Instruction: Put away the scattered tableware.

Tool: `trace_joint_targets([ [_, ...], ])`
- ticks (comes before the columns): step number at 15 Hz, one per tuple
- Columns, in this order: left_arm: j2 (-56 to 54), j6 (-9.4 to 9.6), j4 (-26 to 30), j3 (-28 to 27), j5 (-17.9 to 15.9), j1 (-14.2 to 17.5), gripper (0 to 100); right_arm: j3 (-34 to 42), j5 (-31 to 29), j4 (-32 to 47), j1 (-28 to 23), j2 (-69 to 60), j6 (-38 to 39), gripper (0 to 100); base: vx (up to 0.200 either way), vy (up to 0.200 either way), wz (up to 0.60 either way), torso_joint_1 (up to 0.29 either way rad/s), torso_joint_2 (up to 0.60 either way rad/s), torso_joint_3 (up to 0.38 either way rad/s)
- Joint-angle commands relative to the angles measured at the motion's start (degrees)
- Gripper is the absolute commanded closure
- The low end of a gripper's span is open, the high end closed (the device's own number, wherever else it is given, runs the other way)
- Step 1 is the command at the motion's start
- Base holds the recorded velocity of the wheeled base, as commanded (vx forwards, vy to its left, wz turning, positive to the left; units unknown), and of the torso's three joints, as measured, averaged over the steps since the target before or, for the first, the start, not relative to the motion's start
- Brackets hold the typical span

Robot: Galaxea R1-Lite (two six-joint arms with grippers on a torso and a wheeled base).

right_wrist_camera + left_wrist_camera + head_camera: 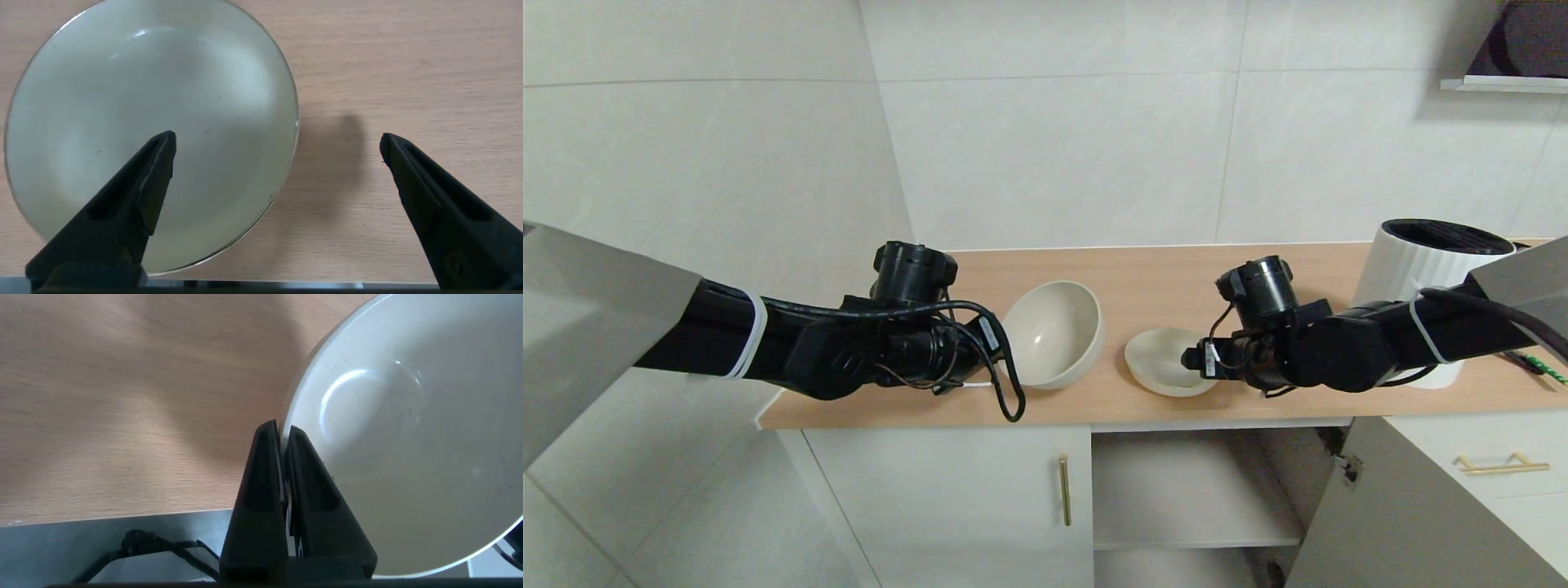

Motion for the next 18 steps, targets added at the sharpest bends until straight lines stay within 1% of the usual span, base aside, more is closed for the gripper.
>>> trace_joint_targets([
  [1, -0.07, -0.03, -0.01, -0.01, -0.02, 0.11, 100, 0.0, 0.14, -0.01, -0.06, 0.52, 0.01, 0, 0.0, 0.0, 0.0, 0.0, 0.0, 0.0],
  [3, -0.16, -0.03, -0.01, -0.01, -0.02, 0.02, 100, -0.53, 0.14, -0.01, -0.06, 1.05, 0.09, 0, 0.0, 0.0, 0.0, 0.0, 0.0, 0.0],
  [4, -0.25, -0.03, -0.01, -0.01, -0.02, 0.11, 100, -0.71, 0.14, -0.01, -0.06, 1.05, 0.8, 100, 0.0, 0.0, 0.0, 0.0, 0.0, 0.0],
  [15, -0.42, -0.12, 0.07, -0.01, 0.07, 0.11, 100, -0.53, 0.4, 0.25, -0.06, -0.27, 1.41, 100, 0.0, 0.0, 0.0, 0.0, 0.0, 0.0],
  [16, -1.22, -0.12, 0.07, 0.25, 0.07, 0.11, 100, -0.27, 0.4, 0.34, -0.06, -1.15, 1.5, 100, 0.0, 0.0, 0.0, 0.0, 0.0, 0.0],
  [18, -4.64, -0.12, 0.07, 2.54, 0.07, 0.37, 100, 1.67, 1.46, 0.6, -0.06, -4.75, 1.5, 100, 0.0, 0.0, 0.0, 0.0, 0.0, 0.0],
])
